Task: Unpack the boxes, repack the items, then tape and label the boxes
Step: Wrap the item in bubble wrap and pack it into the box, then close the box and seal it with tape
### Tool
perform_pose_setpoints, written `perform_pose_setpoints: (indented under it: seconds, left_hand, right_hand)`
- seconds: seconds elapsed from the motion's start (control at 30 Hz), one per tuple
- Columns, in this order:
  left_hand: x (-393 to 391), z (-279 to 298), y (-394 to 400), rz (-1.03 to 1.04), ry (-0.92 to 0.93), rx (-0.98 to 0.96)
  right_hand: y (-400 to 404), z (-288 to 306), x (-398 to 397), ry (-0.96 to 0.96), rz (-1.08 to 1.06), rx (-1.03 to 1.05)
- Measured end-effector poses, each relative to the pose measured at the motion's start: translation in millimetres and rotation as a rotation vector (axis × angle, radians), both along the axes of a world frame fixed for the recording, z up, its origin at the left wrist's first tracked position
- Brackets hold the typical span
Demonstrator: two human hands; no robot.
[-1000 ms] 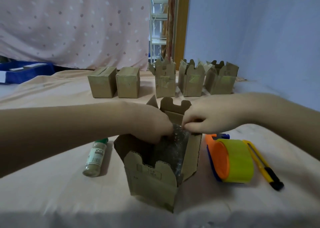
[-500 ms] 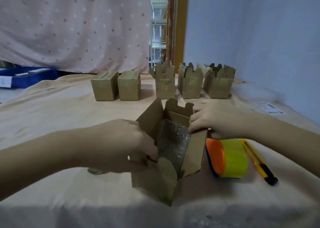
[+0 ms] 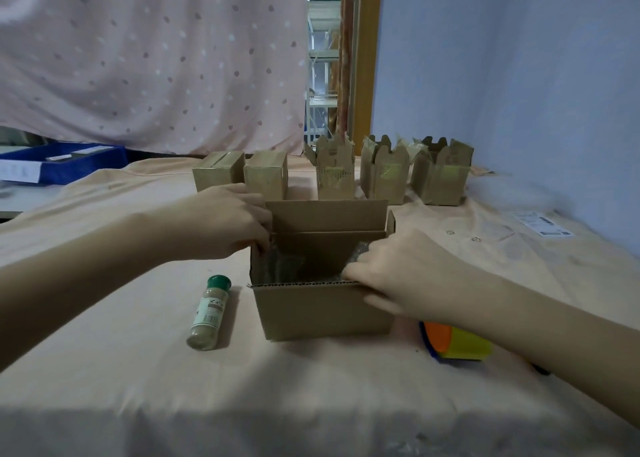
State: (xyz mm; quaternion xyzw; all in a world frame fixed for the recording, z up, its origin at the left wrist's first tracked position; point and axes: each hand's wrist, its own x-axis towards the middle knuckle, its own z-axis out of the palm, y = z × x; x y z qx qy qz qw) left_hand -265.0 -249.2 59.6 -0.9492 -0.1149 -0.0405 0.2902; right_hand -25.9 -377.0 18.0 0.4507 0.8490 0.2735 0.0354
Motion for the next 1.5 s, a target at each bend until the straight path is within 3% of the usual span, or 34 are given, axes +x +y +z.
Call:
perform_pose_setpoints:
  seconds: [0.13,0.3,0.53,0.67,0.8,0.9,1.0,1.13,1.27,1.5]
  left_hand:
    - [-1.4,-12.0,11.4,0.008,-0.096,-0.010]
    - [-2.9,-20.2,9.7,0.191,-0.335,-0.229]
    - [-12.6,-35.7,-1.4,0.641,-0.614,-0.588]
    - [-32.6,-60.9,-8.0,0.950,-0.511,-0.739]
    - [-36.3,-93.8,-14.0,1.111,-0.467,-0.843]
    - [-31.7,-110.7,-15.1,1.130,-0.531,-0.940]
    - [-33.0,-120.4,-15.5,1.138,-0.556,-0.850]
    - [-51.8,-119.8,-17.3,1.118,-0.598,-0.928]
    - [-76.9,-116.7,-24.0,0.995,-0.496,-0.927]
    - [-107.5,-99.8,-36.2,0.851,-0.401,-0.947]
  right_hand:
    - [3.7,-5.7,-1.0,0.218,-0.014,0.133]
    - [9.9,6.5,-9.6,0.247,-0.047,0.290]
    - [10.1,-0.9,-53.8,0.187,0.211,0.465]
    - [9.5,-27.0,-97.9,0.166,0.332,0.368]
    - [22.4,-71.3,-138.2,0.102,0.263,0.131]
    - [33.1,-94.1,-156.0,0.051,0.142,-0.066]
    - [35.2,-100.5,-161.2,0.024,-0.077,-0.153]
    - [46.4,-96.0,-165.0,0.112,-0.195,-0.120]
    - [55.7,-91.4,-173.4,0.260,-0.255,-0.078]
    - [60.4,-86.7,-179.2,0.276,-0.052,-0.107]
